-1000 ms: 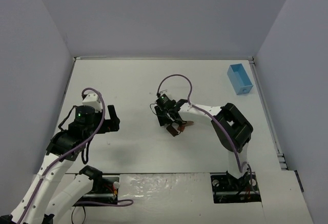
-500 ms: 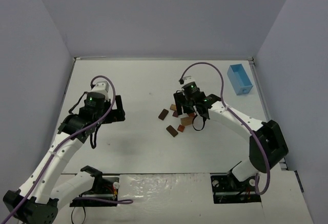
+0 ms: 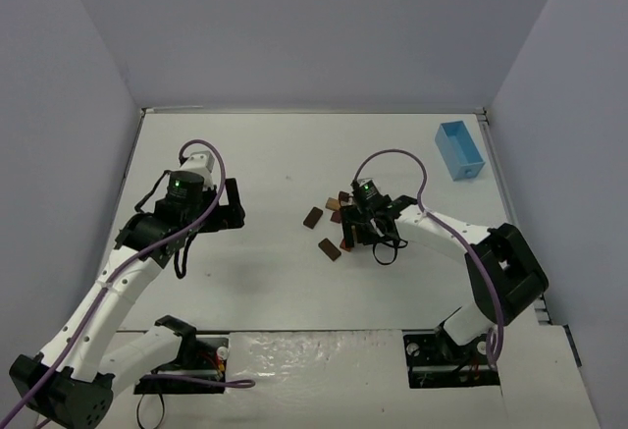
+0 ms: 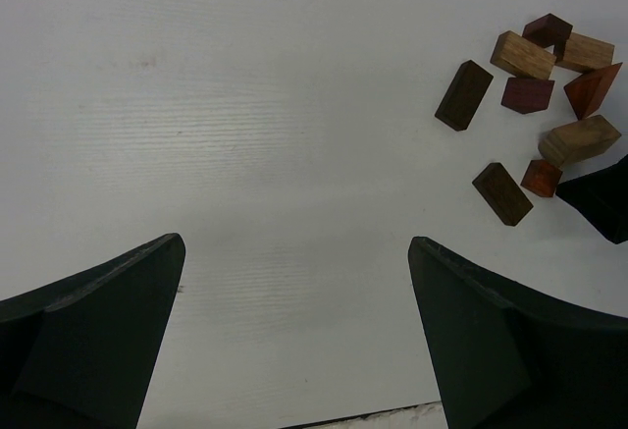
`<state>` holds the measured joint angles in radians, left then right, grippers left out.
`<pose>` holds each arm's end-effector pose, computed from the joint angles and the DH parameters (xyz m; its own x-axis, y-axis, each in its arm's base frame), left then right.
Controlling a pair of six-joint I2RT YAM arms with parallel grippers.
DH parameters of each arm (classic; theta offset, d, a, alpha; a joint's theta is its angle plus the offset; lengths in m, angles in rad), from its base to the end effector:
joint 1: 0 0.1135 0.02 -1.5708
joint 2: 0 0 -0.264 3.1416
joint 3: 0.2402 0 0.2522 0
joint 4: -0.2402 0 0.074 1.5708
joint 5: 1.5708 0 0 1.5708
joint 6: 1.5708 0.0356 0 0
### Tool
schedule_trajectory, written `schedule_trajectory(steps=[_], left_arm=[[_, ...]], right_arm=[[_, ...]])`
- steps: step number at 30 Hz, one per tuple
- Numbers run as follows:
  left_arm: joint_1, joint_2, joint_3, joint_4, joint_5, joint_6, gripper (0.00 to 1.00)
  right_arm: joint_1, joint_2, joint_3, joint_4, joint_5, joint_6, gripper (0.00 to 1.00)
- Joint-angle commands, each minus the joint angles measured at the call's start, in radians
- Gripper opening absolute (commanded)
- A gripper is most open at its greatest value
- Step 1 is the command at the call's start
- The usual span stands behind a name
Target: Build the wood block tower
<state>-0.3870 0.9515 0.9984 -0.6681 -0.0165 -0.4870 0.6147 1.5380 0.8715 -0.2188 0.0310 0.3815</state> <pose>0.1834 -0.0741 0.3361 -0.6471 -0.2415 -0.7231 0.0703 0.9255 -0.3721 0.2542 0.1781 0.1882 -0.7956 -0.1061 -0.5965 -0.2847 0.9346 0.2134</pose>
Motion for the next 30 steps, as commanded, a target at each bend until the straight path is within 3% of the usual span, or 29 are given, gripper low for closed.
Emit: schedule_trajectory(steps=[1,15,21,30], left_arm=[[-0.01,-0.022,-0.011,0.056,0.017,-0.007,0.97],[-0.012,-0.073,-0.061,0.056,0.034,-0.009,0.97],[-0.016,-0.054,-0.061,0.073,0.056,-0.021,0.96],[-0.078,0.101,0.011,0.145,0.054,-0.022,0.9]], right_arm=[[-0.001,0.063,0.053,0.026,-0.016,0.027,0.66],[-0.013,0.36,0.421,0.061,0.016,-0.099,0.47],[-0.02,0.251,0.431,0.059,0.057,-0.157,0.49],[-0.14,-0.046,0.217,0.055,-0.01,-0.148,0.53]])
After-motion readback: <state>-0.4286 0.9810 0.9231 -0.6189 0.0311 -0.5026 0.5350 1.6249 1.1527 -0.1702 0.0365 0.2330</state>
